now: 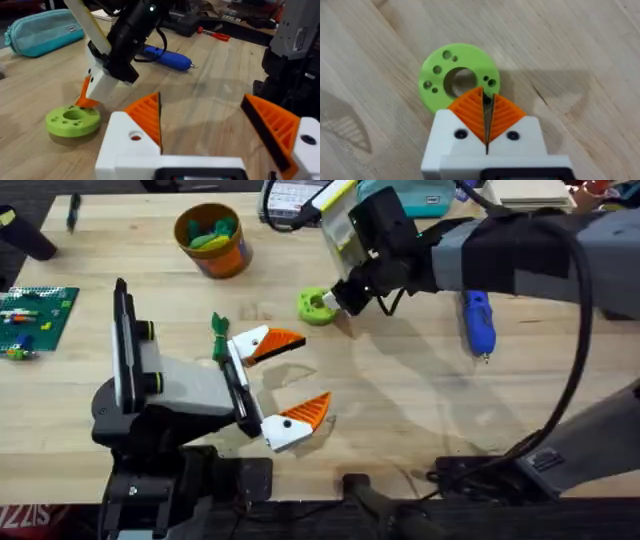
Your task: Pick up the gripper from the table and insert it into the empty holder that is missing its gripper. Then pick up a screw, insert it into the mounting hole, and use the screwdriver to tighten it. Finally, clean up the table by picking up the vegetable and placing it into the bucket.
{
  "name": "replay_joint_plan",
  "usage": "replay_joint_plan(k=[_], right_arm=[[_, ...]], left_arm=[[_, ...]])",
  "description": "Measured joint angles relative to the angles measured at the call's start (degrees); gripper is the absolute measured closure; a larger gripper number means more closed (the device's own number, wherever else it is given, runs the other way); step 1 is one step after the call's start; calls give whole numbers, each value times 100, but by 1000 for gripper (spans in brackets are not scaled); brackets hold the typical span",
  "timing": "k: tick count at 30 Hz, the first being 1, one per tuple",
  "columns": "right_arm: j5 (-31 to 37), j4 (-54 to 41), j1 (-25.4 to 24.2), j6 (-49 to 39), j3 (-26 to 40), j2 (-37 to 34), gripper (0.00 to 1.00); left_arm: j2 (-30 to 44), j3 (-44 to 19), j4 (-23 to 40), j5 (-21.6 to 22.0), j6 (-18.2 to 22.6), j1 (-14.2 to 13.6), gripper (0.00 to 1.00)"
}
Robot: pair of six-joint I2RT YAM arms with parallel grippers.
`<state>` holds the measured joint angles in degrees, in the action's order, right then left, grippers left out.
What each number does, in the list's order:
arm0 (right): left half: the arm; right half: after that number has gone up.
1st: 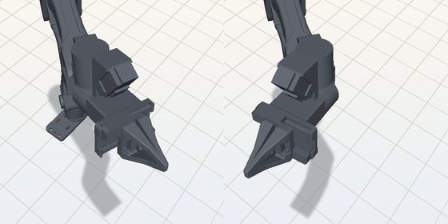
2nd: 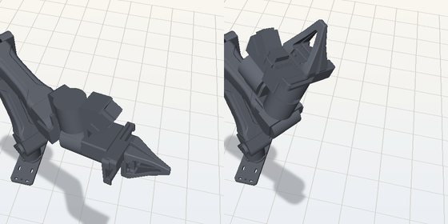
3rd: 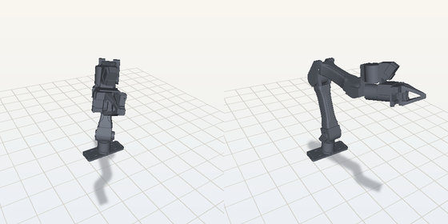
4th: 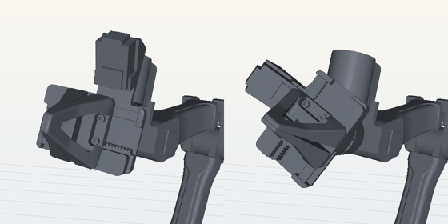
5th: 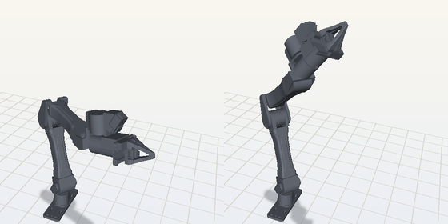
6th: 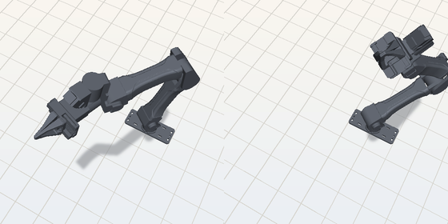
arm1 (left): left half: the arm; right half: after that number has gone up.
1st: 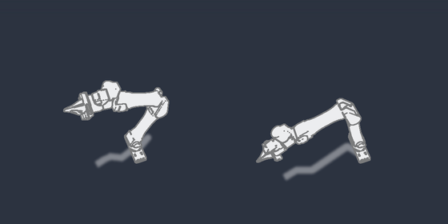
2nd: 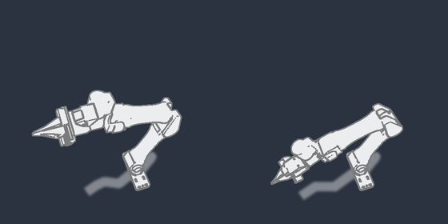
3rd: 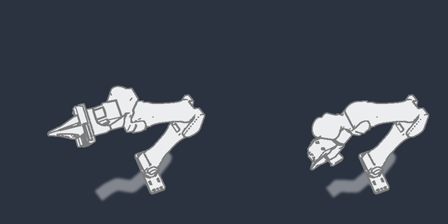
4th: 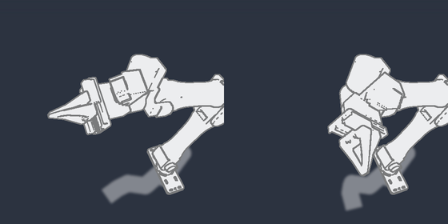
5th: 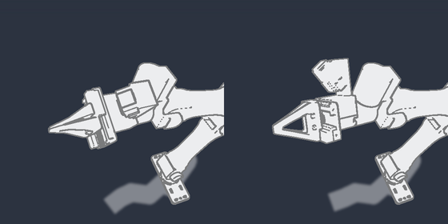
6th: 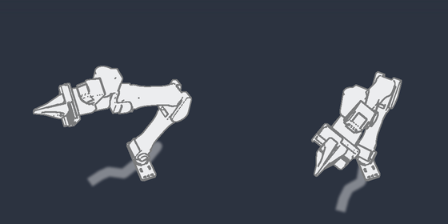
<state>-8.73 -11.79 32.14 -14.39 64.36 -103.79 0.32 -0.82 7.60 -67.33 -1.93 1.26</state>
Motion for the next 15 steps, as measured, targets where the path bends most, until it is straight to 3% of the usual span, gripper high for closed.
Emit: replay_joint_plan(k=[15], right_arm=[[15,-175,0,-24,111,0,997]], left_arm=[[-1,0,0,-1,0,0,15]])
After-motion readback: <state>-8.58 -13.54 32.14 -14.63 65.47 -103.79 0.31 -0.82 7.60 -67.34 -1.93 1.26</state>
